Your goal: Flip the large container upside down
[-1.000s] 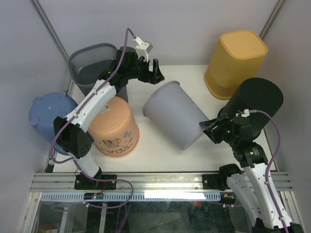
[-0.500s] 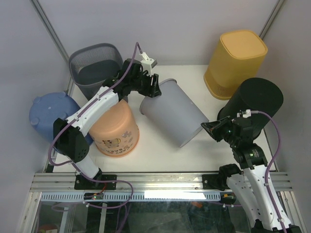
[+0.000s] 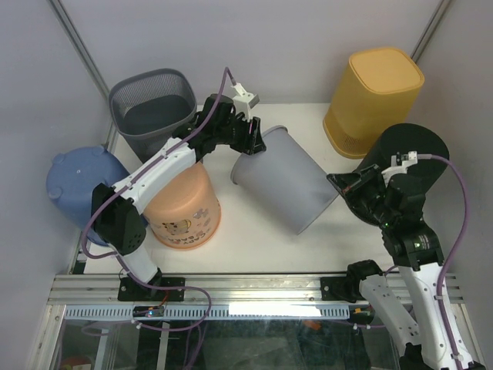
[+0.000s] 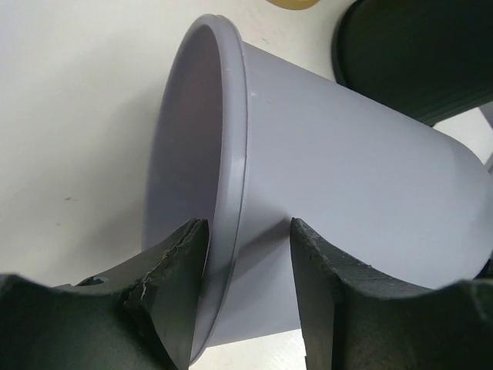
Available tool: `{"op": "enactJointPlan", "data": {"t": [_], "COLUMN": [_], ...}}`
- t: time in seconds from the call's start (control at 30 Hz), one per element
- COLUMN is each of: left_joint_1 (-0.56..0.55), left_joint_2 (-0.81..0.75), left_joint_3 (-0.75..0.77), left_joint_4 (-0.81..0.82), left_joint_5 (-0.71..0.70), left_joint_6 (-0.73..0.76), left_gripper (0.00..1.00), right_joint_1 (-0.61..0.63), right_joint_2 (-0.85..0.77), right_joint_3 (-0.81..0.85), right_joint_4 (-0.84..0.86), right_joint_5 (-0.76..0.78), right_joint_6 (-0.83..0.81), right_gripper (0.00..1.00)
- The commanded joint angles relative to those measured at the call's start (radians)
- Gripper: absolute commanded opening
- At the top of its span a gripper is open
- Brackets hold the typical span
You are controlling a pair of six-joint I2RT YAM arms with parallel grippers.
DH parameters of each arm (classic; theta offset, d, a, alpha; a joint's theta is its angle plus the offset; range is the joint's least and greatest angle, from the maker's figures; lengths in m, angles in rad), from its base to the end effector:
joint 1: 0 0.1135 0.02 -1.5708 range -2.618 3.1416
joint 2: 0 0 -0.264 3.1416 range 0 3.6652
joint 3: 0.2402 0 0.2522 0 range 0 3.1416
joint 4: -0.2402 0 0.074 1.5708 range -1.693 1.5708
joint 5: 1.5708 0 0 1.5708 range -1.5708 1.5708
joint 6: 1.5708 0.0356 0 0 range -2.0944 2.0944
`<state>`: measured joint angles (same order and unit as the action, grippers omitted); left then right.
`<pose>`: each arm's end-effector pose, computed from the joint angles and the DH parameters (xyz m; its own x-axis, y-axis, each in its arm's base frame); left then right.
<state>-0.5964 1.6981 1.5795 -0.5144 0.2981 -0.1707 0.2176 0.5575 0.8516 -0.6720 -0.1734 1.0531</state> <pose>0.3176 -0.2282 0.3420 -0.6068 0.2157 -0.7650 0.6390 0.7047 -0.3082 0.1104 0.0307 0.3414 -0.4991 0.7663 -0.4046 0.1303 0.5280 0.8392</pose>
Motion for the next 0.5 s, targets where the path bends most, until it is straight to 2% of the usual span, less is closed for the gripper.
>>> {"op": "enactJointPlan", "data": {"t": [0.0, 0.1, 0.2, 0.23, 0.33, 0.4, 0.47], "left_joint_1": [-0.042, -0.044, -0.044, -0.043, -0.043, -0.043, -0.043], "left_joint_2": [0.031, 0.047, 0.043, 0.038, 0.012, -0.012, -0.031], "left_joint_3": [-0.007, -0.013, -0.02, -0.023, -0.03, -0.031, -0.025], "left_joint_4": [0.037, 0.061, 0.069, 0.069, 0.066, 0.061, 0.055], "left_joint_5": [0.053, 0.053, 0.036, 0.027, -0.007, -0.027, -0.042], "left_joint_6": [-0.044, -0.075, -0.09, -0.088, -0.064, -0.043, -0.028], "left_gripper": [0.48, 0.46, 0.44, 0.44, 0.46, 0.5, 0.52], "right_joint_1": [0.002, 0.002, 0.002, 0.002, 0.002, 0.002, 0.002], "right_joint_2": [0.034, 0.061, 0.067, 0.064, 0.056, 0.047, 0.03], "right_joint_3": [0.138, 0.213, 0.237, 0.237, 0.221, 0.203, 0.178], "right_joint_4": [0.104, 0.082, -0.019, -0.057, -0.17, -0.225, -0.258], "right_joint_5": [0.009, 0.031, 0.076, 0.09, 0.103, 0.101, 0.1], "right_joint_6": [-0.115, -0.171, -0.241, -0.258, -0.302, -0.317, -0.321], "right_gripper": [0.0, 0.0, 0.0, 0.03, 0.31, 0.42, 0.49]}}
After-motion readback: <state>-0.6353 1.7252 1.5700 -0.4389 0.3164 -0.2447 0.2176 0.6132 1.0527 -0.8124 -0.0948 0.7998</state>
